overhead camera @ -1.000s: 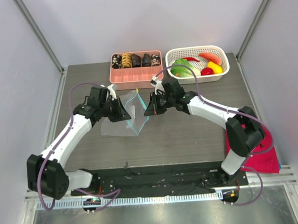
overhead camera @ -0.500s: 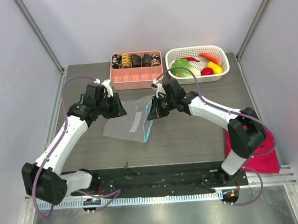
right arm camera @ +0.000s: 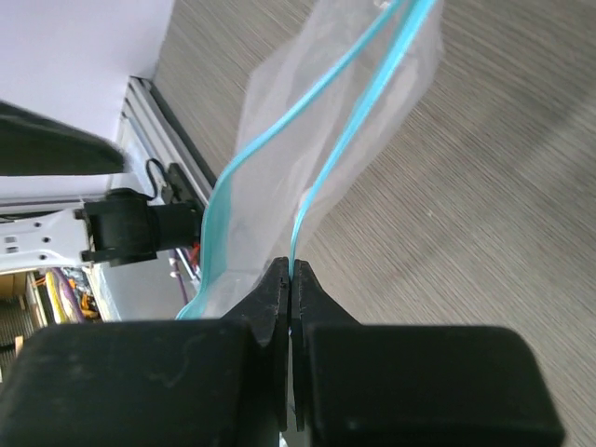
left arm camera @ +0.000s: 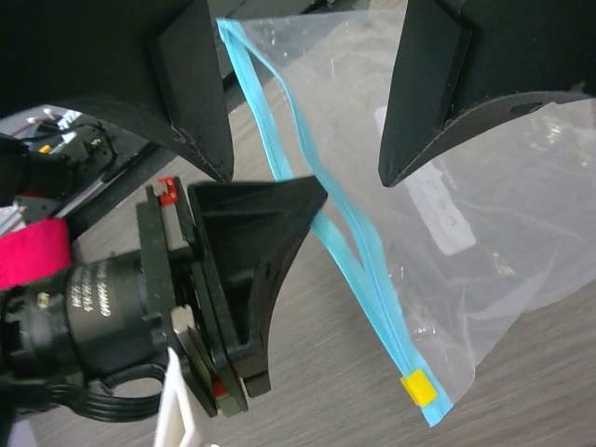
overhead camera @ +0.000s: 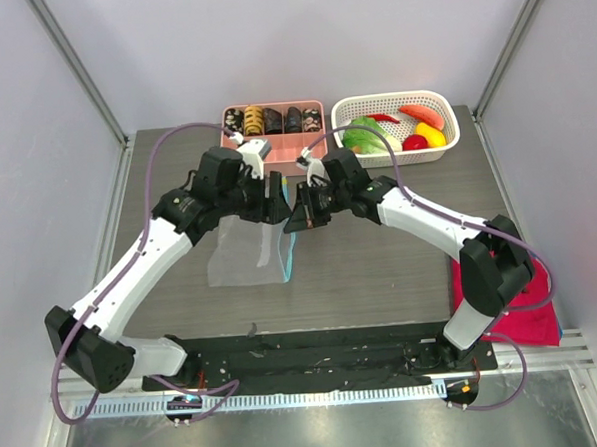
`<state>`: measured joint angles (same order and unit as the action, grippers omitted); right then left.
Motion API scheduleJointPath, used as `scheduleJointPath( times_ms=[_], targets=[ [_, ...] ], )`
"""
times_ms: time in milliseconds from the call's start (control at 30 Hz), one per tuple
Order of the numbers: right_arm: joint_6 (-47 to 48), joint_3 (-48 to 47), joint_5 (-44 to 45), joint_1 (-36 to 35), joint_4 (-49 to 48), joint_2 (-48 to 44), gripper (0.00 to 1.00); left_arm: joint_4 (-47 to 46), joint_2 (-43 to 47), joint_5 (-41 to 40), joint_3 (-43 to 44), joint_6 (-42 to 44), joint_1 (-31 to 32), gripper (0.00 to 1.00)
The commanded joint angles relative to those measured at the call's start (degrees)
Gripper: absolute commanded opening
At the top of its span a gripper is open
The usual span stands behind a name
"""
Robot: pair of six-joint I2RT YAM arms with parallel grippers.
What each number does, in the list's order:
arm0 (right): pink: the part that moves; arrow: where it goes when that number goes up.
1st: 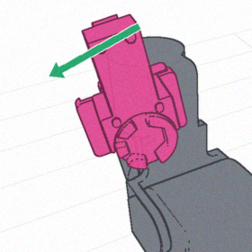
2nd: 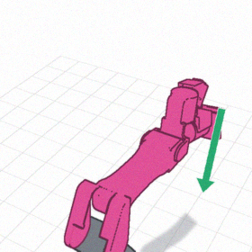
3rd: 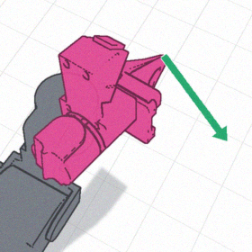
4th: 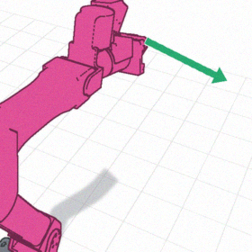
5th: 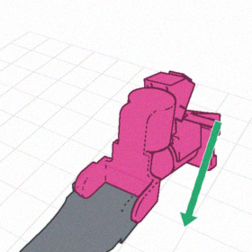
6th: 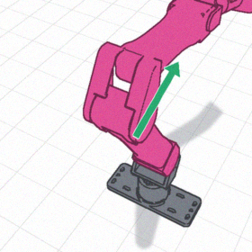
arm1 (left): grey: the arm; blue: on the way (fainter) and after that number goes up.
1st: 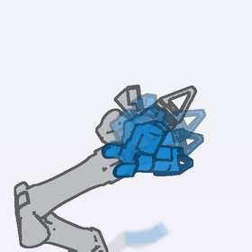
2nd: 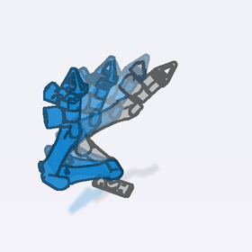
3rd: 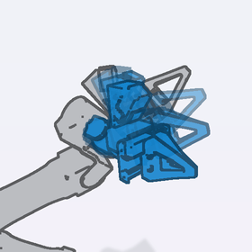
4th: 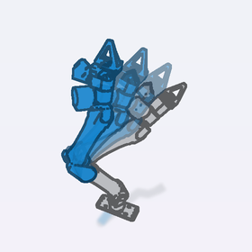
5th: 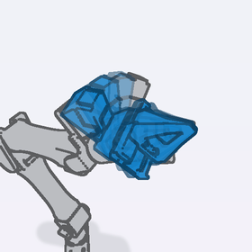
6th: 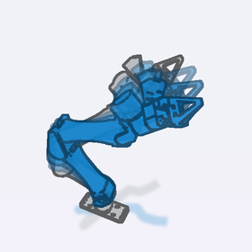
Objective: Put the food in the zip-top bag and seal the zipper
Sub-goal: Open the zipper of the food storage bag at the center of the board.
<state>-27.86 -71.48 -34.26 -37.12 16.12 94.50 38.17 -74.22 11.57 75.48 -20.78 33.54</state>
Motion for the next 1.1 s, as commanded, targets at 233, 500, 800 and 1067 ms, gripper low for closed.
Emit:
scheduleJointPath(
  times_ms=[233,500,800,1067],
  targets=[
    [-4.57,-3.66,-1.69,-0.32,-2.85,-4.76,0.01,5.25,-6.21,-10.26,5.29,6.53,2.32,0.61],
    [-4.05,-1.91,-0.81,1.52,-1.97,-5.73,0.01,7.79,-3.66,-13.33,3.44,8.91,0.65,0.24],
    [6.14,-1.38,0.33,7.76,7.42,-6.61,0.01,12.02,-5.85,-8.07,10.29,8.56,-9.27,0.0],
    [15.81,-7.52,1.47,10.85,16.83,-6.43,0.03,17.46,-12.0,-9.72,19.26,8.47,-10.86,0.0]
  ],
)
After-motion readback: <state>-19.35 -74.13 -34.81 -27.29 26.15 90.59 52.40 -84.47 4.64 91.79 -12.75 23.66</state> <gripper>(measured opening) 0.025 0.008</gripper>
